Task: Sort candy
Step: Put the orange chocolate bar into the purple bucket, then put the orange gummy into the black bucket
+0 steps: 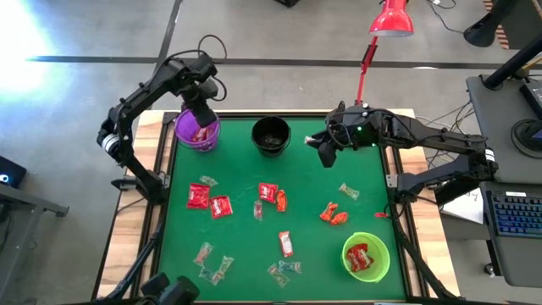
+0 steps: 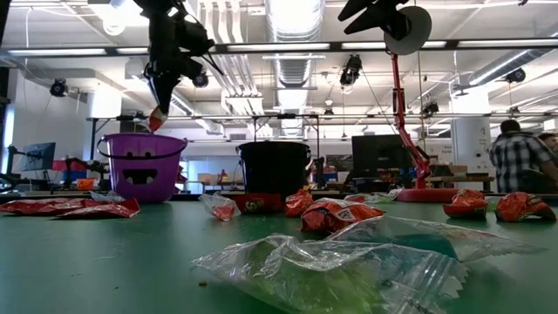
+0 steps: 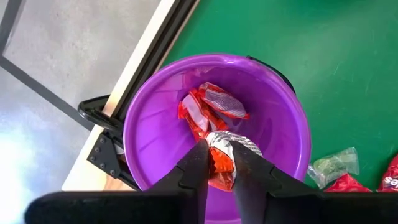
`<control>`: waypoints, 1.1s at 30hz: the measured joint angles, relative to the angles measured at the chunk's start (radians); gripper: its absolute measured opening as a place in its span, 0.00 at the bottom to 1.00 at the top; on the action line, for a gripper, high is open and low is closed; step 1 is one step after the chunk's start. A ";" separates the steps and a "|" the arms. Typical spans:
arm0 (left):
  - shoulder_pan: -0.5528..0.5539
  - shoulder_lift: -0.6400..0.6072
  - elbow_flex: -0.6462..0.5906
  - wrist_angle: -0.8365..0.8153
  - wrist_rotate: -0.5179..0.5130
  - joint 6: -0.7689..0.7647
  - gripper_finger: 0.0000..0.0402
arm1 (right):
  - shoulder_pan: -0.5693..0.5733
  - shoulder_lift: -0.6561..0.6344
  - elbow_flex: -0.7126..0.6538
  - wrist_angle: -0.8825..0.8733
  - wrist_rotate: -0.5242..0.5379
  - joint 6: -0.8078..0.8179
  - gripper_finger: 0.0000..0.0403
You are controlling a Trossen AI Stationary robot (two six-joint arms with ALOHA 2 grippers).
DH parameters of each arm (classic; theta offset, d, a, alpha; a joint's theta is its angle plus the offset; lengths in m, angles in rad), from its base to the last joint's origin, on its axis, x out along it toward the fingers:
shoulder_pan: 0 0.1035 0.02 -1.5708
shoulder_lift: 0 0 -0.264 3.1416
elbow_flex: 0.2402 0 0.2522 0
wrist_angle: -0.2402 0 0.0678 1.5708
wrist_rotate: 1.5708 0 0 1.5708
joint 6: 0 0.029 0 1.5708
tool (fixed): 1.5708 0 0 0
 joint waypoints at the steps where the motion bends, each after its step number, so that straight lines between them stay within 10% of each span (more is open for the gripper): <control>1: 0.000 0.000 0.000 0.000 0.000 0.000 0.13 | 0.000 0.000 0.000 0.000 0.000 0.000 0.33; 13: -0.008 -0.003 0.000 -0.059 0.026 -0.015 0.30 | 0.000 0.000 0.000 0.000 0.000 -0.001 0.33; 20: -0.092 -0.096 -0.001 -0.062 0.187 -0.087 0.30 | 0.000 0.000 0.000 0.000 0.000 -0.013 0.33; 33: -0.319 -0.233 -0.022 -0.059 0.188 -0.282 0.29 | 0.000 0.000 0.000 -0.027 0.000 -0.020 0.33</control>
